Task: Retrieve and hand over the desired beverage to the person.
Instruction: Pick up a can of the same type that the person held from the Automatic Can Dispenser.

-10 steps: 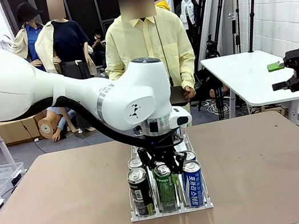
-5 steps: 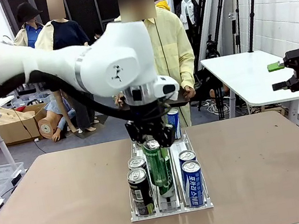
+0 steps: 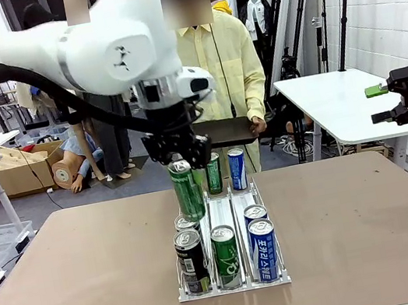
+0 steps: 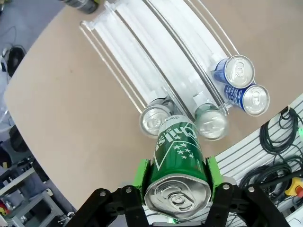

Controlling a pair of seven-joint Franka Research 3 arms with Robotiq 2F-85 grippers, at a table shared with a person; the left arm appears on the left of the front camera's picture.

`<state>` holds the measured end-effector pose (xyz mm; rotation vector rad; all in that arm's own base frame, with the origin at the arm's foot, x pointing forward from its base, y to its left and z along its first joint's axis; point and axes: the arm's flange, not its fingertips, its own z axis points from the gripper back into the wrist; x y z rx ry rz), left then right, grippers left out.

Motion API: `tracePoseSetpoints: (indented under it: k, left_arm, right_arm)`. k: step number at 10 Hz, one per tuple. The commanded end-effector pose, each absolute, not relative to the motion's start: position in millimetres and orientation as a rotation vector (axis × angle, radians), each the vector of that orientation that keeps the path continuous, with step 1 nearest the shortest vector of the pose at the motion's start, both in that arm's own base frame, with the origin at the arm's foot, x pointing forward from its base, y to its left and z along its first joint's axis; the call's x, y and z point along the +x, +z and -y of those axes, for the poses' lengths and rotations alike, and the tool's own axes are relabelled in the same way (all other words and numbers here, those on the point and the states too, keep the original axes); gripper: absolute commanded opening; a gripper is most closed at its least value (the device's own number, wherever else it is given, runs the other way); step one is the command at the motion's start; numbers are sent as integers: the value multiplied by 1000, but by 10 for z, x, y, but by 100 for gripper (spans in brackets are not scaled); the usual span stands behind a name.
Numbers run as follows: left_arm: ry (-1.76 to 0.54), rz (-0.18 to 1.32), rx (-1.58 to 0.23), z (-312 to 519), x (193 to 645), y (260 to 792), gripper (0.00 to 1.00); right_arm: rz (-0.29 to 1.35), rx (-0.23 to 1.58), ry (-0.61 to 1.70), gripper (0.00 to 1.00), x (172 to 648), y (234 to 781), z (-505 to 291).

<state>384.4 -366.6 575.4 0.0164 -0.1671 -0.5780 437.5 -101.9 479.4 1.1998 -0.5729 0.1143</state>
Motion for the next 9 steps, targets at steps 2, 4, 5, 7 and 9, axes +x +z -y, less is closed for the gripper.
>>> tracePoseSetpoints:
  k: [2,4,5,7,9]
  left_arm:
    - [-557,163,-19,3186,3723,5963,0]
    - [-528,117,16,2718,3654,5912,0]
    - [-525,96,45,2506,3621,5831,0]
    - [-504,86,104,2224,3627,5592,0]
    - [-488,124,99,1893,3631,5444,0]
  right_arm:
    - [569,1210,117,100,4380,4811,1017]
    - [569,1210,117,100,4380,4811,1017]
    - [569,1210,117,100,4380,4811,1017]
    - [569,1210,117,100,4380,4811,1017]
    - [569,1210,117,100,4380,4811,1017]
